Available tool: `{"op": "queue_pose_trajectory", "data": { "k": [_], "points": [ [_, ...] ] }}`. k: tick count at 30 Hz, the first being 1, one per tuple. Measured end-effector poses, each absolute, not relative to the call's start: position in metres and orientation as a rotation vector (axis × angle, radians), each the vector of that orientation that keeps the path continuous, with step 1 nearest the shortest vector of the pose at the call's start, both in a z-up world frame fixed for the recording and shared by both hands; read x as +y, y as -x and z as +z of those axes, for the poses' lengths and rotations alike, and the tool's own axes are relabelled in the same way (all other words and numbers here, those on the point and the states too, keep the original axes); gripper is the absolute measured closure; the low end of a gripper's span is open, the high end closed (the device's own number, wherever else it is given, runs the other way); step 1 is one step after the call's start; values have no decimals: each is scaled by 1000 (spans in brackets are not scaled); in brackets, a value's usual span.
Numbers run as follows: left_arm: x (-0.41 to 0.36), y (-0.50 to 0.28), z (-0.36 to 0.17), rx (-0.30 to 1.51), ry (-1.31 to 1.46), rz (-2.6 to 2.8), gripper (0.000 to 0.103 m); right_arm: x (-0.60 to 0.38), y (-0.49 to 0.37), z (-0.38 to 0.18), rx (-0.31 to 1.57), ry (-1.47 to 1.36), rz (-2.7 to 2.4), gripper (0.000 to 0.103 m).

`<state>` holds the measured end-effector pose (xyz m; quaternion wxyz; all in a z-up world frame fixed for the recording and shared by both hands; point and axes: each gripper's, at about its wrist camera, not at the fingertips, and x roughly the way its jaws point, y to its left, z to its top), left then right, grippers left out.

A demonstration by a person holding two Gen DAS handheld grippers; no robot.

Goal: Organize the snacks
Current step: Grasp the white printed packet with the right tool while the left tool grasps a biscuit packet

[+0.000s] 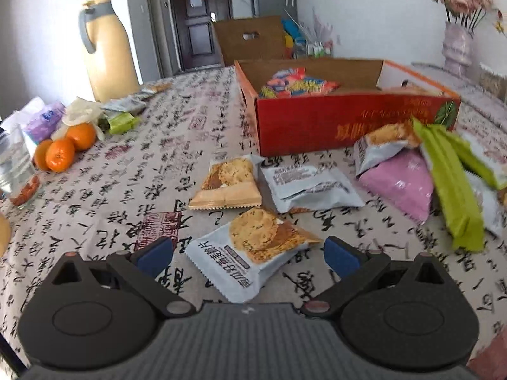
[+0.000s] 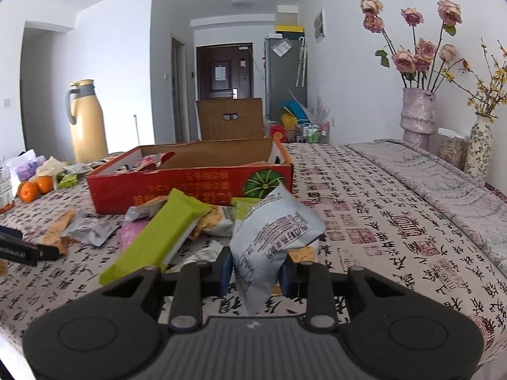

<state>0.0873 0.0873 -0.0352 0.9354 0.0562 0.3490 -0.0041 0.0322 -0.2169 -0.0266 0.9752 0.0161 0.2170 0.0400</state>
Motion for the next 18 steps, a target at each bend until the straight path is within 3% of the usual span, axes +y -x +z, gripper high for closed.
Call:
{"op": "queue_pose_trajectory", "data": {
  "k": [7,11,15,17,18],
  "points": [
    [98,-97,-41,738,-22,-57,6,-218,-41,-27,441,-24,53,75],
    [94,-94,-37,727,-21,-75,27,-217,-44,-30,448,-23,53,74],
    [89,-87,-36,714,-16,-80,40,-217,-44,-31,453,-25,61,75],
    [85,-82,-35,707,-19,-80,54,-218,-43,-31,453,-28,63,75],
    [83,-80,-35,705,-16,-84,55,-218,-43,-31,453,-29,64,74]
  ]
}}
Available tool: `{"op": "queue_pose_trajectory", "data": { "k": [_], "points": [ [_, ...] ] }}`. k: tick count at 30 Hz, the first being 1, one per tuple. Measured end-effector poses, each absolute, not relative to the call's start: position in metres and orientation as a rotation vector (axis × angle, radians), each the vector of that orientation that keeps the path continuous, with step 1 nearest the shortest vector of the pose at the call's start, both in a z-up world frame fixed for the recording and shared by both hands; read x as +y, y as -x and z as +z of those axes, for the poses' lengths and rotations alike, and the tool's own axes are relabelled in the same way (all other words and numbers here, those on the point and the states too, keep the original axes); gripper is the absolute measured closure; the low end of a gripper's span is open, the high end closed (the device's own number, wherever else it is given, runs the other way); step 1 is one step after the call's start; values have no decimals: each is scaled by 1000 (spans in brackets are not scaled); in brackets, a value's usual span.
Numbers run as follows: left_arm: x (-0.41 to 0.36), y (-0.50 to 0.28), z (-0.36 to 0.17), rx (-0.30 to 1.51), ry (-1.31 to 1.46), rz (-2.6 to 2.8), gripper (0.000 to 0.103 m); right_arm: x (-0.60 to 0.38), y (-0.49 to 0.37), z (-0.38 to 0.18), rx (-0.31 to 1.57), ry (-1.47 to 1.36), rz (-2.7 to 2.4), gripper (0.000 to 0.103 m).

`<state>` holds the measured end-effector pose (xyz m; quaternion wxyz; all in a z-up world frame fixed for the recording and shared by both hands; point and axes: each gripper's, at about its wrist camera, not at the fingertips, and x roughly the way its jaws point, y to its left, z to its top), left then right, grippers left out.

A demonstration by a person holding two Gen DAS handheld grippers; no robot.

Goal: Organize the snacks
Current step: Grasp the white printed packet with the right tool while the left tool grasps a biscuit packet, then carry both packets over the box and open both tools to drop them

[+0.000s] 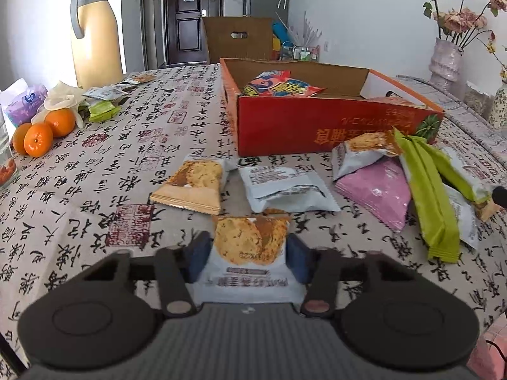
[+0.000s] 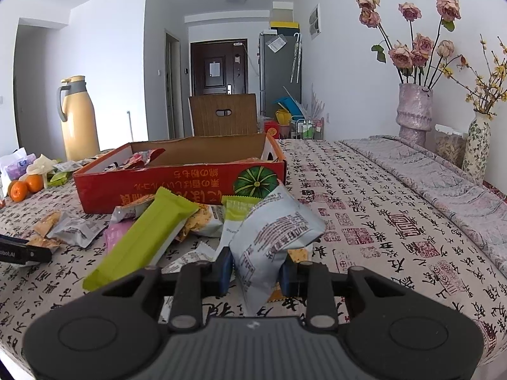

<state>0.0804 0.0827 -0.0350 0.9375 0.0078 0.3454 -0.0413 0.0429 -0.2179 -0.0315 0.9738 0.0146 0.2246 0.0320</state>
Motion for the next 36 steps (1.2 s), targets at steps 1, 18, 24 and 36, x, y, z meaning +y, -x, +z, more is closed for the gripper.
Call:
{"op": "queue_pose_trajectory", "data": {
  "k": [1,18,24,36],
  "points": [
    [81,-79,-35,706,-11,-89,56,-218,-42,-32,453,-31,66,75],
    [60,-62,-18,643,-13,-76,61,-221,-36,-28,434,-43,94,74],
    [52,-64,1,586,11,-85,61,-217,-41,-19,404,-32,110,74],
    [31,-92,28,511,85,-83,61,-211,-80,-1,348,-22,149,75]
  ]
}}
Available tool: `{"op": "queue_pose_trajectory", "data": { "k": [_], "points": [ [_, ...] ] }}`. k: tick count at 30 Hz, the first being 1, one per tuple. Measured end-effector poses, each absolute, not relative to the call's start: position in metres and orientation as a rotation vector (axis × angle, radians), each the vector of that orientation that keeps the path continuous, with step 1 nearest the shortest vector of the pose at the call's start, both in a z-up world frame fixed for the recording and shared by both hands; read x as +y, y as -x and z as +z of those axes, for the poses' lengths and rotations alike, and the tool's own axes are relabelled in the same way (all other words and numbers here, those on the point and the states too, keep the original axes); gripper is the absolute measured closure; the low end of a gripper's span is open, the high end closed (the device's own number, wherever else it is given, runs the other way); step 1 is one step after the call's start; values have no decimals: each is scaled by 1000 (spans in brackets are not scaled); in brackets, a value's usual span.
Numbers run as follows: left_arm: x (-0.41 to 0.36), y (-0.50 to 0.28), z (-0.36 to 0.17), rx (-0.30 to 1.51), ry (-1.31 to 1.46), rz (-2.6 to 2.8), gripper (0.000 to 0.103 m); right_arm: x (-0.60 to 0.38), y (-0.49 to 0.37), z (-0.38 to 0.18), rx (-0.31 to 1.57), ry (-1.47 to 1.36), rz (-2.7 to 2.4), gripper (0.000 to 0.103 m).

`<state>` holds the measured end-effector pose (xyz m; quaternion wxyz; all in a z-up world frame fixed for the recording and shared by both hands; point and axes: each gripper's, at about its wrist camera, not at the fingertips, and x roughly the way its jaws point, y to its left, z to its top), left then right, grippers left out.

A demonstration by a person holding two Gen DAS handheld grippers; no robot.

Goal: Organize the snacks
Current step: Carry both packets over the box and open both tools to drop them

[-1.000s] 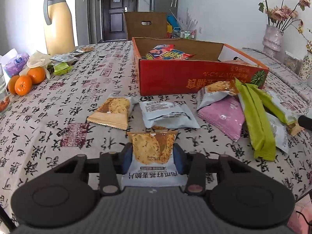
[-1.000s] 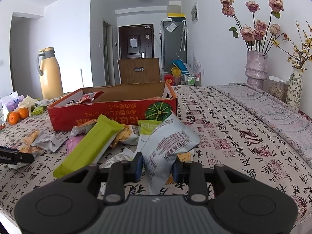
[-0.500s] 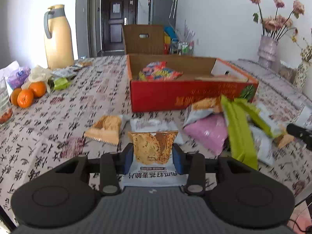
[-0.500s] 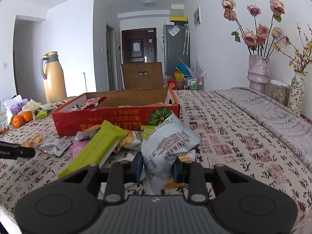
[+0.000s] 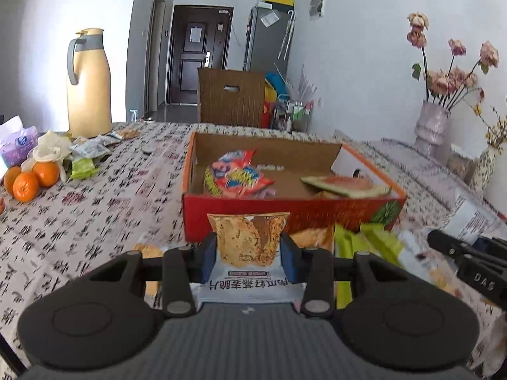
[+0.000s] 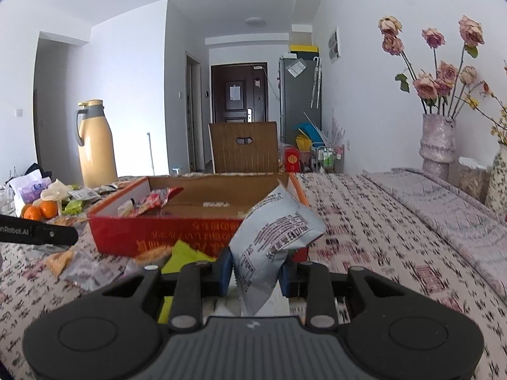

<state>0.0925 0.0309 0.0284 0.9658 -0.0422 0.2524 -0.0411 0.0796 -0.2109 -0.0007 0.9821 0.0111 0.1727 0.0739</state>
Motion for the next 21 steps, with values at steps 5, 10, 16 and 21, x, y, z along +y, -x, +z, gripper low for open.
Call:
{"op": "queue_pose_trajectory", "data": {
  "k": [5,10,16,21],
  "points": [
    [20,-111,42,475,87,-81,61,-207,-105,12,315,-14,170,74],
    [9,-133,54,449,91,-78,61,-201,-133,24,287,-1,193,74],
    [-2,-163,63,431,92,-75,61,-191,-166,38,258,22,219,74],
    [-11,-190,67,419,87,-68,61,-186,-200,45,280,15,235,74]
  ]
}}
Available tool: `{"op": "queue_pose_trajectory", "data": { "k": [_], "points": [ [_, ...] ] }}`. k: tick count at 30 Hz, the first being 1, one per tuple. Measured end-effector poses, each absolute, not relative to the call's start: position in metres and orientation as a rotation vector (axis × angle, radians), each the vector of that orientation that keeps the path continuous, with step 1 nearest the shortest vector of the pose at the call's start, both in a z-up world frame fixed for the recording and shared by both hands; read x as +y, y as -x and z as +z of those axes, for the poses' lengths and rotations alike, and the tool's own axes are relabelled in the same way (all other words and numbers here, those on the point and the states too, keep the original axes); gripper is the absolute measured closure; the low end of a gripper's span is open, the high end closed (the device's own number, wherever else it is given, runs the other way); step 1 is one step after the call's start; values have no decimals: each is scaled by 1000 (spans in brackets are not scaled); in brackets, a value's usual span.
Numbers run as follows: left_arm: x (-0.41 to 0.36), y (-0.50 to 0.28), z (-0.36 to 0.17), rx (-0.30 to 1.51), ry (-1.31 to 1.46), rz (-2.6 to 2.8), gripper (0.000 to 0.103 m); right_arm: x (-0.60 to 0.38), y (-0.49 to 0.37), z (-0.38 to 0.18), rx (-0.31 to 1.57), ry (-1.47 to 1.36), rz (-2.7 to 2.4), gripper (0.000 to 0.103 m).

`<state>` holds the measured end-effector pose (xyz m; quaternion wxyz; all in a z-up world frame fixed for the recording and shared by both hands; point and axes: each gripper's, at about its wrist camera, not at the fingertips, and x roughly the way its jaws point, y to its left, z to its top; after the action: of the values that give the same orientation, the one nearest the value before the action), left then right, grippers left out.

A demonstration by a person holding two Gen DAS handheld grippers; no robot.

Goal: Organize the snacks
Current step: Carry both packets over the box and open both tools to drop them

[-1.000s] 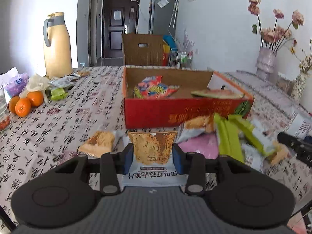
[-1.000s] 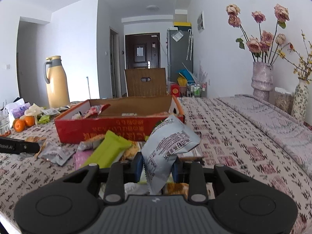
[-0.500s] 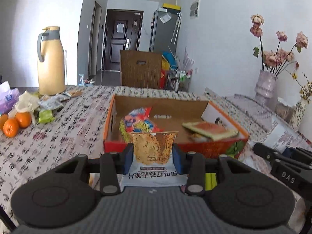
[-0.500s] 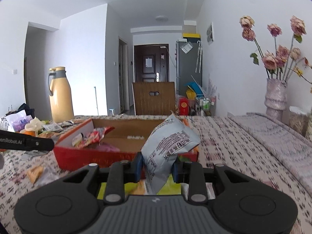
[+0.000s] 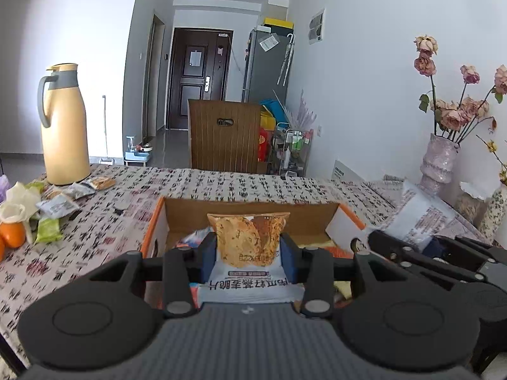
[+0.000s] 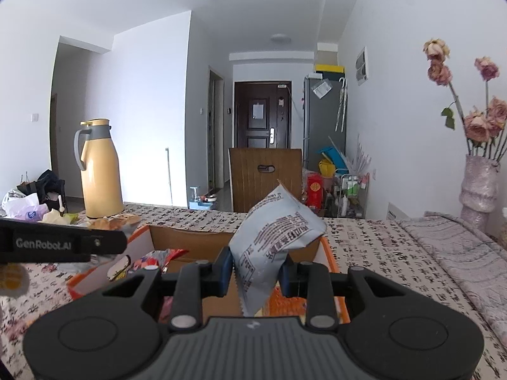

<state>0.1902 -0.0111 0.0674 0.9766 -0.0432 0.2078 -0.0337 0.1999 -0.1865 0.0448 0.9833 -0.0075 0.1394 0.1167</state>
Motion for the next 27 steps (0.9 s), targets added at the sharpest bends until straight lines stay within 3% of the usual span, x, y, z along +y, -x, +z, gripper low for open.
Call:
{"op": "queue_pose_trajectory", "data": {
  "k": [18,23,25,27],
  "points": [
    [-1,-237,29,496,108,-38,61,-184,-254,12,385,0,250,74],
    [1,-234,30,485,122,-26,54,-184,-255,10,405,0,244,73],
    [2,-231,32,474,130,-21,47,-185,-255,9,408,-4,236,64],
    [2,-227,33,457,137,-14,35,-187,-254,8,407,-13,226,37]
  ]
}}
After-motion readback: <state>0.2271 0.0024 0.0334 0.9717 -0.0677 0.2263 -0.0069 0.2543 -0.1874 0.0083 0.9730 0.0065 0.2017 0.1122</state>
